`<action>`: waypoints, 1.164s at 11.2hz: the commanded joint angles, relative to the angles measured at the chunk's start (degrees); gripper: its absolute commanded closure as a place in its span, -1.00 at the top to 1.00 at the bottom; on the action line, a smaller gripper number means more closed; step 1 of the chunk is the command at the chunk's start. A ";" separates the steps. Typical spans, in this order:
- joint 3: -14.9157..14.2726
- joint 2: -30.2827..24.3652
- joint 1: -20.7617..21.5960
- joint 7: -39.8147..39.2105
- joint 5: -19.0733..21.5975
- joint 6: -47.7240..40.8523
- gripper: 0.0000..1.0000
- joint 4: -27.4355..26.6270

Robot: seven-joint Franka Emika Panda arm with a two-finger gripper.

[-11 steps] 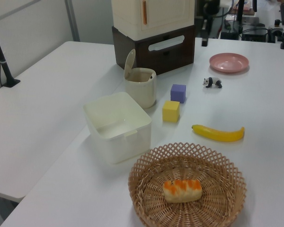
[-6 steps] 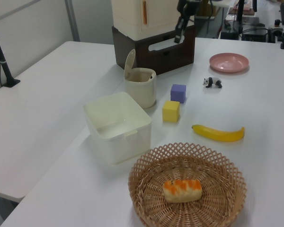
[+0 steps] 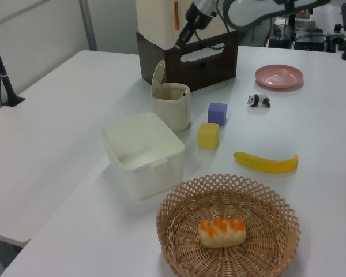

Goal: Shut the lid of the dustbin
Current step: 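Move the gripper over the dustbin toward its raised lid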

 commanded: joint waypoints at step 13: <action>-0.07 9.52 0.18 0.62 0.75 13.48 -1.00 4.46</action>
